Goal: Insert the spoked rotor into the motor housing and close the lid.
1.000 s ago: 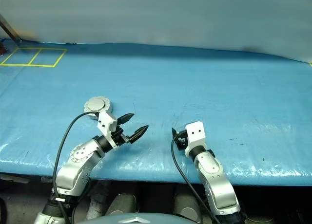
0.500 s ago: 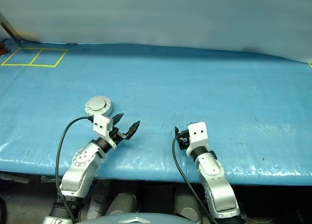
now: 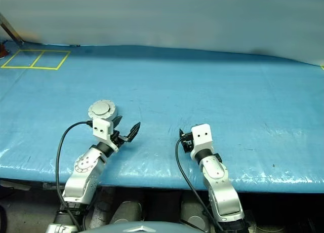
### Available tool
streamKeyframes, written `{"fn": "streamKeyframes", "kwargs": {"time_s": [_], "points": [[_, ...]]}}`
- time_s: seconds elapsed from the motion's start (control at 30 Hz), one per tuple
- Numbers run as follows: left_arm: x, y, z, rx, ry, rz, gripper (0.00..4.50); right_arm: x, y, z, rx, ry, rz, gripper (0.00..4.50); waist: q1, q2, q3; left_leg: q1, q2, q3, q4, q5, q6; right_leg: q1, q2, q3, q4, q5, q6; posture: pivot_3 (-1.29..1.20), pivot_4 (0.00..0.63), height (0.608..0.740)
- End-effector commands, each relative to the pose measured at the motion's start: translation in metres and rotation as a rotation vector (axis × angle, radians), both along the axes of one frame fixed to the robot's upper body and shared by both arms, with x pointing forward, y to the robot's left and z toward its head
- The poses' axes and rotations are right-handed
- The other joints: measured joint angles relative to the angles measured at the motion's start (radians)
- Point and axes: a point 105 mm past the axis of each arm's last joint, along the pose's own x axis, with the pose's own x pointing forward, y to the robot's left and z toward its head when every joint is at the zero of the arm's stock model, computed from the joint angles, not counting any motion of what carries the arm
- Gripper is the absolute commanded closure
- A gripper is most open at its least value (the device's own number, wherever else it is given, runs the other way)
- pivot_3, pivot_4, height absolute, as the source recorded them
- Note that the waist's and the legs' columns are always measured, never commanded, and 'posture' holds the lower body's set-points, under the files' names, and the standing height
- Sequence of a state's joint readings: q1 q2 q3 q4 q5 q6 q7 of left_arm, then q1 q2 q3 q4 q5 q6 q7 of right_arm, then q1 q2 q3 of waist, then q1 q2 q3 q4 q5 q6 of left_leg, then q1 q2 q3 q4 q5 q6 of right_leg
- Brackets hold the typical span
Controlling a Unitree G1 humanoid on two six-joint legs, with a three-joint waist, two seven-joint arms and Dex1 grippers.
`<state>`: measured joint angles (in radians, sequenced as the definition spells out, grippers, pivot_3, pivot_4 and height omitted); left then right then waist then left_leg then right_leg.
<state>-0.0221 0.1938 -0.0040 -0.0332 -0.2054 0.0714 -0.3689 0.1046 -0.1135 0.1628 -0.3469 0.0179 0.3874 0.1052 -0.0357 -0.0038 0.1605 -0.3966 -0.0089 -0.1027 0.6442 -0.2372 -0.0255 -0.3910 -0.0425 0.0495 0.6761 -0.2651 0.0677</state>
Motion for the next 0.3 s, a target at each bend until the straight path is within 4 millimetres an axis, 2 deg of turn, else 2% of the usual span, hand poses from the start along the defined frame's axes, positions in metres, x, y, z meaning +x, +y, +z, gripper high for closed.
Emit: {"fn": "streamKeyframes", "kwargs": {"time_s": [0.03,0.3], "points": [[0.0035,0.0052,0.0107,-0.013,-0.044,0.064,0.05,0.0045,0.0004,0.0106,-0.024,-0.061,-0.01,1.06,0.0,0.0,0.0,0.0,0.0,0.0,0.0,0.0,0.0,0.0,0.0,0.0,0.0,0.0,0.0,0.0,0.15,0.74],[0.0025,0.0036,0.0171,-0.034,-0.045,0.126,0.05,0.0143,-0.0076,0.0045,-0.086,-0.055,-0.098,1.06,0.0,0.0,0.0,0.0,0.0,0.0,0.0,0.0,0.0,0.0,0.0,0.0,0.0,0.0,0.0,0.0,0.15,0.74]]}}
